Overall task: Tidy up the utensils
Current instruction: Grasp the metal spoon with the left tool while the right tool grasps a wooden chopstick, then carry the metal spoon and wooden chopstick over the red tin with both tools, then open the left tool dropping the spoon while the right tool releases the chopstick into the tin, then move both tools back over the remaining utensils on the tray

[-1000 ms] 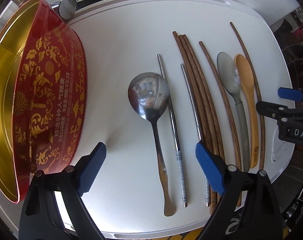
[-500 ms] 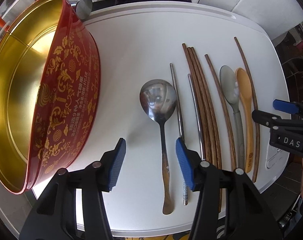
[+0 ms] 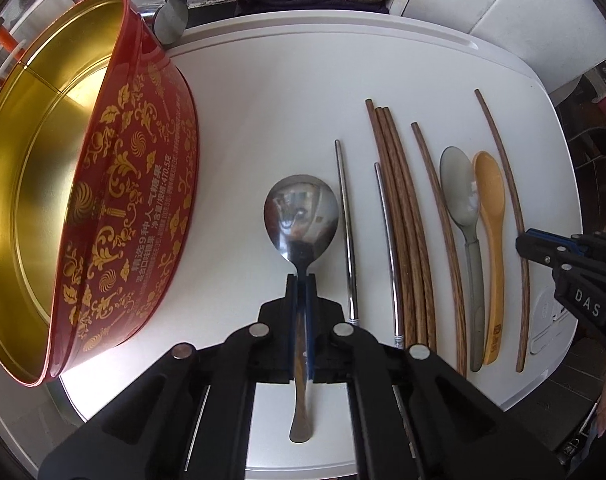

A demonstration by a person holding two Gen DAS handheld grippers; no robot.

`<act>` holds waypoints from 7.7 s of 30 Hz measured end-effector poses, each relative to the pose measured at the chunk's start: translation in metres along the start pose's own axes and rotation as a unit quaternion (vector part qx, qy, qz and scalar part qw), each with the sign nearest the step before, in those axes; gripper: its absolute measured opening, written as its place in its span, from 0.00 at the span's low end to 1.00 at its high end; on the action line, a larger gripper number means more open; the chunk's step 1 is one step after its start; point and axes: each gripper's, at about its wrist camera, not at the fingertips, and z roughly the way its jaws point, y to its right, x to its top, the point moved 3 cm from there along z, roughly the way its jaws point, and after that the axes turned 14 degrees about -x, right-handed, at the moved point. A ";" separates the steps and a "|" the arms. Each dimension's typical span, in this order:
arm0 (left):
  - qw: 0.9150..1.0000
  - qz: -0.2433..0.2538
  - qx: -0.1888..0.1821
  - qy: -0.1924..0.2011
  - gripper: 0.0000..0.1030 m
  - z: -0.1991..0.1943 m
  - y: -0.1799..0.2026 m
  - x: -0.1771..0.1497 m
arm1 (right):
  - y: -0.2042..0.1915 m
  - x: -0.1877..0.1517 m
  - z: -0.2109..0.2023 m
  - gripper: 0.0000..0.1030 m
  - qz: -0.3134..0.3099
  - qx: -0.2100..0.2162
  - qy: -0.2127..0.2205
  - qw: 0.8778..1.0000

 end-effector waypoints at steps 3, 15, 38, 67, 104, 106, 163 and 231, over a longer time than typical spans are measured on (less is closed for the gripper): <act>1.000 0.005 0.000 0.012 0.04 -0.016 0.003 -0.013 | 0.020 -0.002 -0.009 0.06 0.015 0.019 0.010 1.000; 0.998 0.032 0.024 0.039 0.04 -0.078 0.033 -0.027 | 0.016 -0.033 -0.087 0.06 -0.049 0.074 0.074 0.993; 0.994 0.027 0.041 0.096 0.04 -0.141 -0.012 -0.022 | -0.076 -0.024 -0.160 0.06 -0.123 0.107 0.118 0.979; 0.990 0.126 -0.058 0.039 0.04 -0.109 -0.183 0.063 | -0.277 0.087 -0.136 0.06 -0.052 0.043 0.007 0.998; 0.986 0.160 -0.001 0.051 0.62 -0.092 -0.180 0.047 | -0.281 0.092 -0.109 0.60 -0.033 0.036 -0.029 0.998; 0.986 0.161 -0.001 0.051 0.62 -0.093 -0.182 0.045 | -0.280 0.092 -0.109 0.60 -0.034 0.036 -0.028 0.998; 0.965 0.203 -0.012 0.165 0.66 -0.072 0.041 -0.056 | -0.003 -0.066 -0.108 0.91 0.147 -0.084 0.217 0.961; 0.984 0.140 -0.107 -0.001 0.72 0.007 0.046 -0.016 | 0.015 -0.010 -0.022 0.69 0.081 -0.003 0.078 0.994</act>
